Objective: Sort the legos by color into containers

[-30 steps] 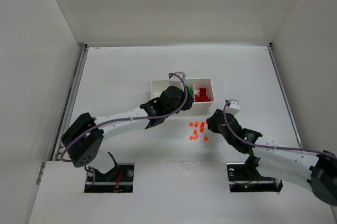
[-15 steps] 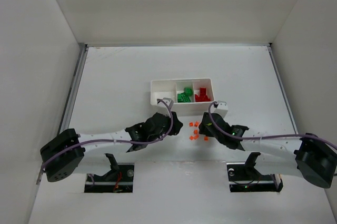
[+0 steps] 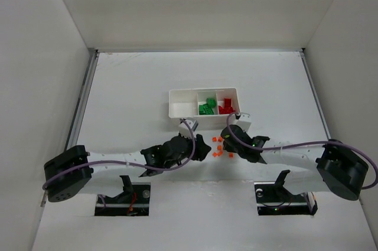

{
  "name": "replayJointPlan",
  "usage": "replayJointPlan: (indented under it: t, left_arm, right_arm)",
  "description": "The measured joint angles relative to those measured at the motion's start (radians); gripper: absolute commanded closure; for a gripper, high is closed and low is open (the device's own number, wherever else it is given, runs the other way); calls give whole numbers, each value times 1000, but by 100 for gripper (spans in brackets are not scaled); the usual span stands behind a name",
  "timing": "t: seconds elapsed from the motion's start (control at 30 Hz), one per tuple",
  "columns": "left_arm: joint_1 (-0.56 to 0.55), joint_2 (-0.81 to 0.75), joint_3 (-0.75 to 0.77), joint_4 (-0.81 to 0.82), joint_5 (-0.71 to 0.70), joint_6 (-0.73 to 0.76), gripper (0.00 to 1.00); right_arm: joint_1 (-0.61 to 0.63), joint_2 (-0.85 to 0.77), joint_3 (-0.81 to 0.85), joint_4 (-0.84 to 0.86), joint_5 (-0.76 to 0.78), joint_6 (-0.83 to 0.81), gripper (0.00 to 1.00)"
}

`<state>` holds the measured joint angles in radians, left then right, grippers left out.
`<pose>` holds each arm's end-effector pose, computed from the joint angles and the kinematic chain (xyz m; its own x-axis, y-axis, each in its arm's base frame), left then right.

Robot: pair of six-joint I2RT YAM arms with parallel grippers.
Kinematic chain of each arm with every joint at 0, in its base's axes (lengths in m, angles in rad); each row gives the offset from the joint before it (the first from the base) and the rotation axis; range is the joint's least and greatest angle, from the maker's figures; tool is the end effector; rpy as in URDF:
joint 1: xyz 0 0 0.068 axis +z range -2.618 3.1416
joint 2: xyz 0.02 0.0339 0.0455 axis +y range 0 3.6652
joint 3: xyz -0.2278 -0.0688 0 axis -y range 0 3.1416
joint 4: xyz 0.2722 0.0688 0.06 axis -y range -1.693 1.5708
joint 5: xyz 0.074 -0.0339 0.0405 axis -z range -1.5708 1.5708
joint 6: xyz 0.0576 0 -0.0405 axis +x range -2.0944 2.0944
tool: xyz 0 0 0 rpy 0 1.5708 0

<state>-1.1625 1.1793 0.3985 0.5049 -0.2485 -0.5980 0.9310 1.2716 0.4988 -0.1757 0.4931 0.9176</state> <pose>0.1296 -0.2638 0.1397 -0.5373 -0.1323 -0.8329 0.5967 0.6383 -0.4863 0.1785 0.1942 0.0827 -0.7252 0.1973 -0.6597 0.0559 0.9718 0.2292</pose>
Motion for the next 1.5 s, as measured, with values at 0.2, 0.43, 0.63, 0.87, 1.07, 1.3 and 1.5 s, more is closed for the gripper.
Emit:
replayJointPlan:
  t: [0.2, 0.43, 0.63, 0.87, 1.07, 1.3, 1.5]
  left_arm:
    - [-50, 47, 1, 23, -8, 9, 51]
    - [-79, 148, 61, 21, -33, 22, 52]
    - [-89, 256, 164, 21, -46, 40, 60]
    - [-89, 419, 298, -47, -107, 57, 69]
    - [-88, 510, 362, -87, -140, 60, 72]
    - [-88, 579, 414, -125, -166, 60, 81]
    - [-87, 590, 431, -132, -179, 60, 91]
  right_arm:
    - [0, -33, 9, -14, 8, 17, 82]
    - [-3, -288, -13, -26, 37, 17, 82]
    - [-39, -545, -83, -27, 50, 6, 81]
    - [-121, -735, -140, -30, 20, -11, 81]
    - [-166, -770, -166, -32, -24, -32, 81]
    - [-192, -787, -197, -31, -74, -50, 80]
    - [-192, -771, -200, -22, -89, -60, 80]
